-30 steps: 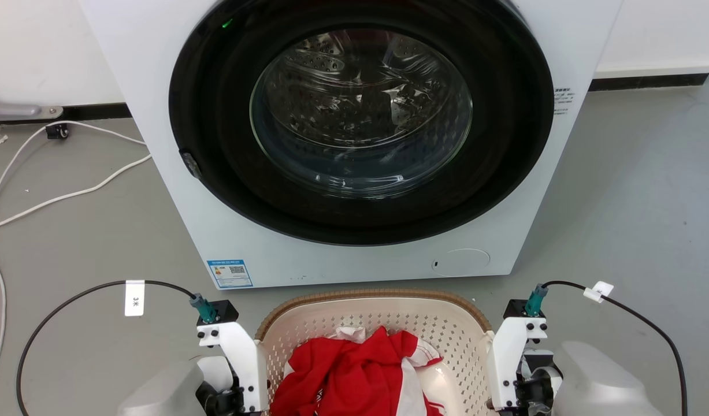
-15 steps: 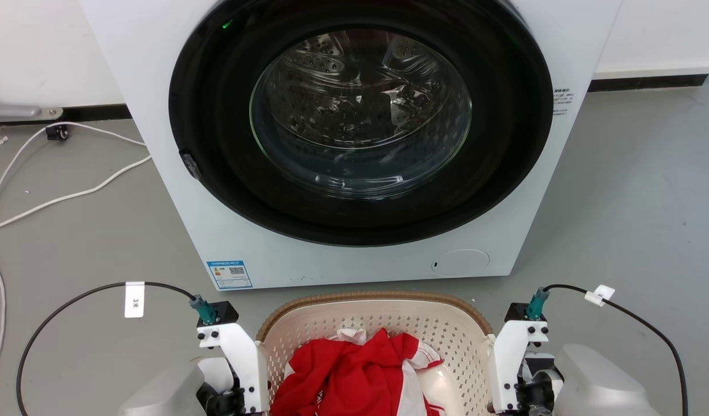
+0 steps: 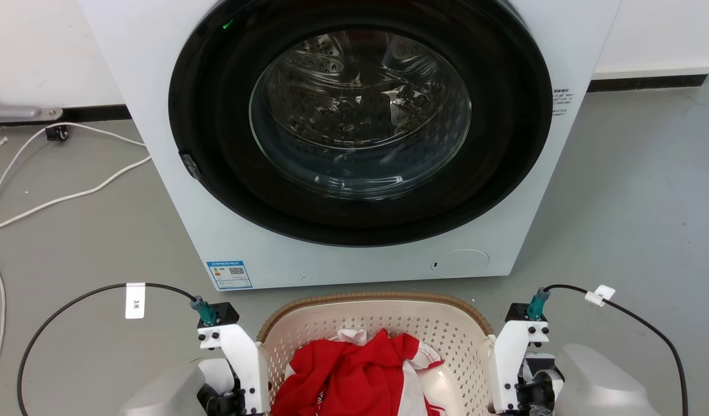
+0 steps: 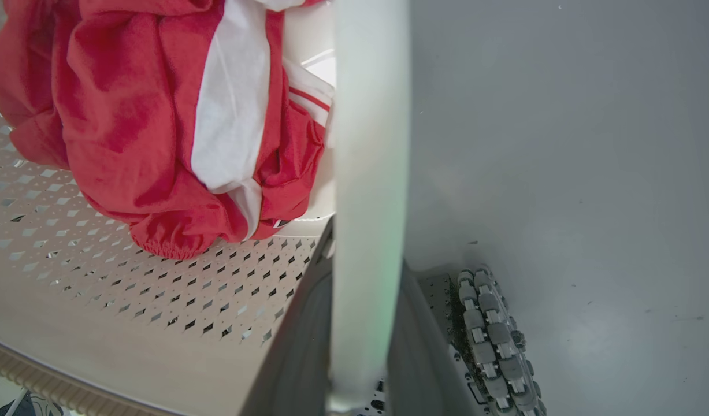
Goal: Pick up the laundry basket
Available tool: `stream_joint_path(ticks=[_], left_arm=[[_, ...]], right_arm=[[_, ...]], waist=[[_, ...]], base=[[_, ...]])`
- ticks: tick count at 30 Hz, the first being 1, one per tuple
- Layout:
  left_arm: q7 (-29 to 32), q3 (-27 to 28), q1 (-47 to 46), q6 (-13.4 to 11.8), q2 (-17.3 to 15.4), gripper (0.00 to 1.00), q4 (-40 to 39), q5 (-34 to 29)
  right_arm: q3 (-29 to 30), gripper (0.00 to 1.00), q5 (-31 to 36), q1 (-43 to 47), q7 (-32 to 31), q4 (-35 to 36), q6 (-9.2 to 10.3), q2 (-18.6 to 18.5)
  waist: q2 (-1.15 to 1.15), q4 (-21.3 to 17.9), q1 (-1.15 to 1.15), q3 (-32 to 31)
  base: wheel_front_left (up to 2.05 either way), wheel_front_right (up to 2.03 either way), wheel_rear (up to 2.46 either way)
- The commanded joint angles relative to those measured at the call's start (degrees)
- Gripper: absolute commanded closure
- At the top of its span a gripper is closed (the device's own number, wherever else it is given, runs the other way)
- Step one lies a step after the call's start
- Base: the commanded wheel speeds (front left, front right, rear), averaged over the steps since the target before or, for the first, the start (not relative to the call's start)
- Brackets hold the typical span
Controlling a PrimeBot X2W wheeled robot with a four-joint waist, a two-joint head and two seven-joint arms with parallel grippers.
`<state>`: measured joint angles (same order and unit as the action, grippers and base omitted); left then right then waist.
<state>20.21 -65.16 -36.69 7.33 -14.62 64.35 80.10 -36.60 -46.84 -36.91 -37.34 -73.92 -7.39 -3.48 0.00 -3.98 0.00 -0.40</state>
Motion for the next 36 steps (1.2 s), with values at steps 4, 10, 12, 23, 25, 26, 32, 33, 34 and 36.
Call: stream_joint_path(ticks=[4, 10, 12, 23, 25, 26, 32, 33, 34, 36], left_arm=[[-0.42, -0.23, 0.35, 0.28, 0.41, 1.00, -0.50, 0.57], [-0.60, -0.52, 0.58, 0.28, 0.40, 1.00, -0.54, 0.92], [-0.66, -0.61, 0.57, 0.28, 0.41, 1.00, -0.55, 0.94], [-0.91, -1.10, 0.55, 0.28, 0.40, 1.00, -0.54, 1.38], [-0.90, -1.20, 0.56, 0.28, 0.39, 1.00, -0.57, 1.42], [-0.88, -1.26, 0.55, 0.28, 0.39, 1.00, -0.60, 1.47], [-1.02, -1.53, 0.66, 0.28, 0.28, 1.00, -0.69, 1.81], [-1.04, -1.60, 0.66, 0.28, 0.25, 1.00, -0.72, 1.85], [-1.07, -1.68, 0.65, 0.28, 0.22, 1.00, -0.73, 1.85], [-1.09, -1.72, 0.63, 0.28, 0.22, 1.00, -0.74, 1.86]], right_arm=[[0.27, 1.00, 0.40, 0.45, -0.29, 0.17, -0.18, 0.69], [0.46, 1.00, 0.64, 0.34, -0.28, 0.17, -0.18, 0.73], [0.58, 1.00, 0.66, 0.37, -0.39, 0.17, -0.18, 0.74], [1.09, 1.00, 0.90, 0.66, -0.52, 0.18, -0.18, 0.79], [1.13, 1.00, 0.99, 0.71, -0.48, 0.18, -0.18, 0.80], [1.16, 1.00, 1.03, 0.72, -0.50, 0.18, -0.18, 0.80], [1.34, 1.00, 1.10, 0.74, -0.37, 0.18, -0.18, 0.85], [1.39, 1.00, 1.08, 0.73, -0.38, 0.18, -0.18, 0.86], [1.42, 1.00, 1.18, 0.70, -0.26, 0.18, -0.19, 0.87], [1.46, 1.00, 1.17, 0.71, -0.26, 0.18, -0.19, 0.88]], waist=[[0.00, -0.03, 0.00, -0.02], [0.00, -0.01, 0.00, -0.06], [0.00, 0.00, 0.00, -0.03], [0.00, -0.01, 0.00, 0.05], [0.00, -0.02, 0.00, 0.05], [0.00, -0.02, 0.00, 0.06], [0.00, -0.07, 0.00, 0.11], [0.00, -0.07, 0.00, 0.14], [0.00, -0.05, 0.00, 0.19], [0.00, -0.03, 0.00, 0.22]], base=[[0.00, 0.00, 0.00], [0.00, 0.00, 0.00], [0.00, 0.00, 0.00], [0.00, 0.00, 0.00], [0.00, 0.00, 0.00], [0.00, 0.00, 0.00], [0.00, 0.00, 0.00], [0.00, 0.00, 0.00], [0.00, 0.00, 0.00], [0.00, 0.00, 0.00]])
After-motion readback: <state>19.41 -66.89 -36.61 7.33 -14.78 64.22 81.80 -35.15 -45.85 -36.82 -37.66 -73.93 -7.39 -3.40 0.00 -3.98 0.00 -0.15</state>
